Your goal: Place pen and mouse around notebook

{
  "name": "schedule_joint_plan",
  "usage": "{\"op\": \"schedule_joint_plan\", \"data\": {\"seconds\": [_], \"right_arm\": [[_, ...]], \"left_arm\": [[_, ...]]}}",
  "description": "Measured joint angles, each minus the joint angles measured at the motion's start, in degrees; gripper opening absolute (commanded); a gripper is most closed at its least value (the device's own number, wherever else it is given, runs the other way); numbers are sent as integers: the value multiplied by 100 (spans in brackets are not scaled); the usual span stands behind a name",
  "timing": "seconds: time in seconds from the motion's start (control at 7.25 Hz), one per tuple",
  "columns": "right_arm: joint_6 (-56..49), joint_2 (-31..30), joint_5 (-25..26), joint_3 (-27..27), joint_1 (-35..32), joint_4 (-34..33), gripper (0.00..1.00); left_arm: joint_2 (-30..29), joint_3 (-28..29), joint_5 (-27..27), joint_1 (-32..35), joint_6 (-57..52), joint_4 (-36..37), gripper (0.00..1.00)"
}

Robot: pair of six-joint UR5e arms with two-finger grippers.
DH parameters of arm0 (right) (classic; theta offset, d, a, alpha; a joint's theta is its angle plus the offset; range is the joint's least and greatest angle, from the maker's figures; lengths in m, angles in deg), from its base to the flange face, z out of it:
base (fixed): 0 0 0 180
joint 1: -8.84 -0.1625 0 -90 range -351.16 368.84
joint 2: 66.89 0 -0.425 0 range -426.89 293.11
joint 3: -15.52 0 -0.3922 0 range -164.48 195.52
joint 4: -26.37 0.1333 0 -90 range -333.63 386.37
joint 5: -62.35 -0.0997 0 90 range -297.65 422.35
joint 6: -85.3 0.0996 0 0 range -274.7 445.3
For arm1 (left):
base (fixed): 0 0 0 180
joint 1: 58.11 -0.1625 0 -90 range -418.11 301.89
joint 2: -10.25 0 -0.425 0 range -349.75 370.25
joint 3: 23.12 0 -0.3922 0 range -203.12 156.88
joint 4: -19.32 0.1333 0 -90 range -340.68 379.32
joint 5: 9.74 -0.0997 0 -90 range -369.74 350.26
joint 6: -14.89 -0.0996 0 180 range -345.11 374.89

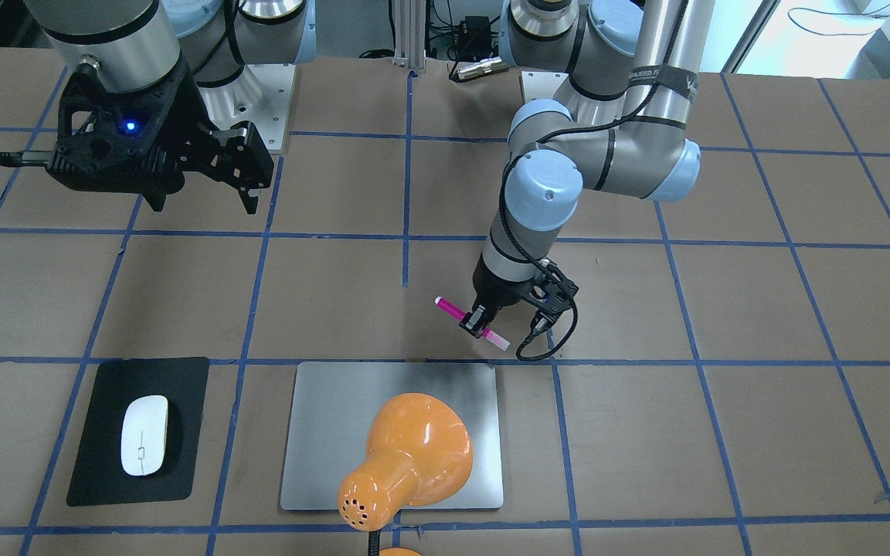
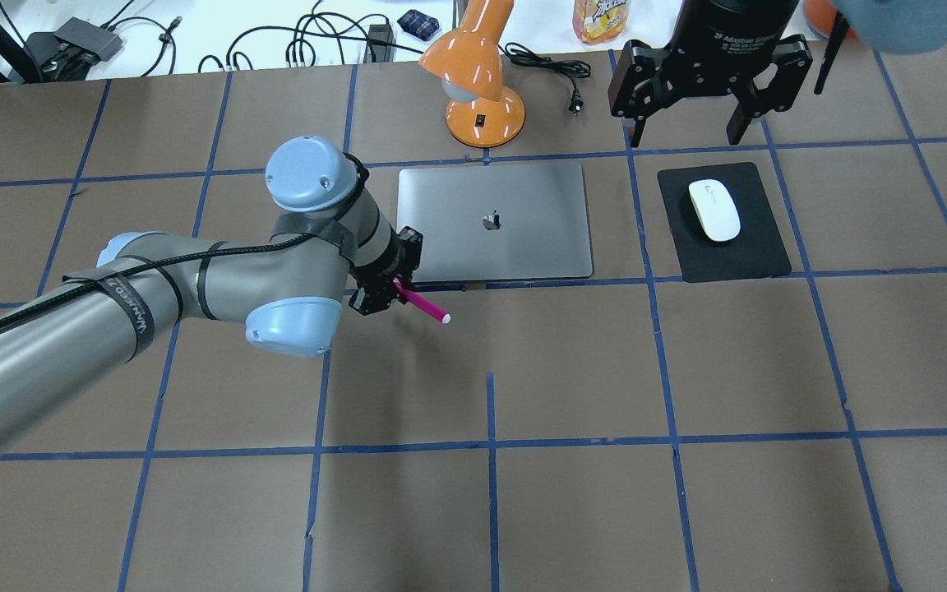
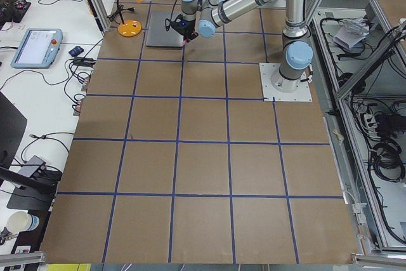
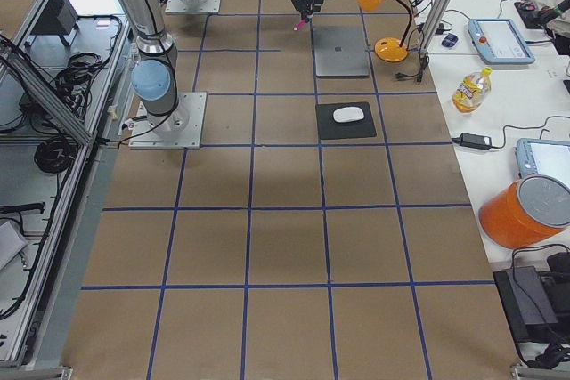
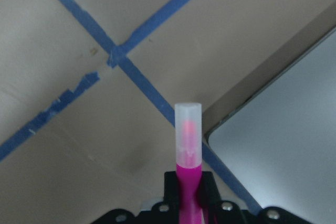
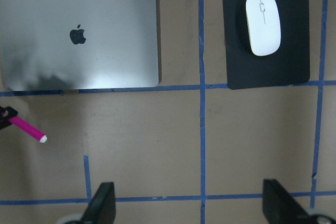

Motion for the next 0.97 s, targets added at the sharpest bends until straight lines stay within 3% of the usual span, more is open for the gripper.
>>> {"op": "schedule_joint_plan", "data": {"seconds": [0.28,0.55,0.97], "right_arm": [[-10,-9,1,180,4,-443,100],[-11,-33,0,266,1,-542,100],[-7,-36,-9,292,-3,-548,100]], "left_arm": [[-202,5,-1,486,971,292,0],[-447,143,-5,828,1921,674,0],[-679,313,-150,1159,2654,684,0]]}}
